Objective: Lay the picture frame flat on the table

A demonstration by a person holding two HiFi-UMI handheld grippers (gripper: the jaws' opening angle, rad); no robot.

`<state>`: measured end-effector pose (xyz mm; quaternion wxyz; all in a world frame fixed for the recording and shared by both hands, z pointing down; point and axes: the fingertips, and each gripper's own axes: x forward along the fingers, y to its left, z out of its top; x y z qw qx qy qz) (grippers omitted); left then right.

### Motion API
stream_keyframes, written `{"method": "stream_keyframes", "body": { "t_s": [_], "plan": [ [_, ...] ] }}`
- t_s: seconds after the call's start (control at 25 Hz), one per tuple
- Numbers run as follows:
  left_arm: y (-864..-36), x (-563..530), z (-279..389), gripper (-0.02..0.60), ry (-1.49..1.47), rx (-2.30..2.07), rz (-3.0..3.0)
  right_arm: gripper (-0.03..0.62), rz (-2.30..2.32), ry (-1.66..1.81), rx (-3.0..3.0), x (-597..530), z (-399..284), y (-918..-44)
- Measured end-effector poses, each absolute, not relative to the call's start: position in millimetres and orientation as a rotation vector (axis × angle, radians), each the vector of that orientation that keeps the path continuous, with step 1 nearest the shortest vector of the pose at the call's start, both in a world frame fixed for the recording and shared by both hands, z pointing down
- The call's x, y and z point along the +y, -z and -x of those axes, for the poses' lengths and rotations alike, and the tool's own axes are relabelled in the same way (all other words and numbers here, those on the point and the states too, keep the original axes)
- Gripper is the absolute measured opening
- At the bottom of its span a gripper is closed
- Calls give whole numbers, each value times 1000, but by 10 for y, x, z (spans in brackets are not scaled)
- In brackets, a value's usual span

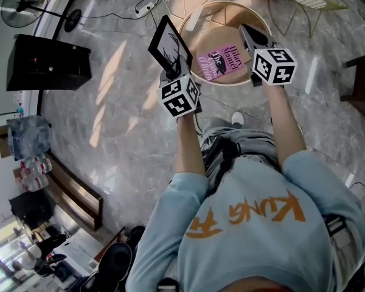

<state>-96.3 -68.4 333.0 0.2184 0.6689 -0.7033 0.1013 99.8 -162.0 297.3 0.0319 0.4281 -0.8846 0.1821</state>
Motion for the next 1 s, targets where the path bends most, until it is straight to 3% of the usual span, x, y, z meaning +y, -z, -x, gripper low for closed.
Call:
{"method": "stream_keyframes", "body": {
  "t_s": [0.28,0.64,1.0],
  "plan": [
    [-3739,-856,1094,26,-290,-1865,-1797,-4,-1348,-556,-2683,-1838,-941,-3080],
    [-4259,-1834,881,26,-343,-1659,-1871,-5,-1471,-603,-2524,-2531,-1105,-3550],
    [-5032,-2402,1056,26,-456,-1501,-1806,-5,-1459,-678,-2404,-3092,-762,-4253]
  ]
}}
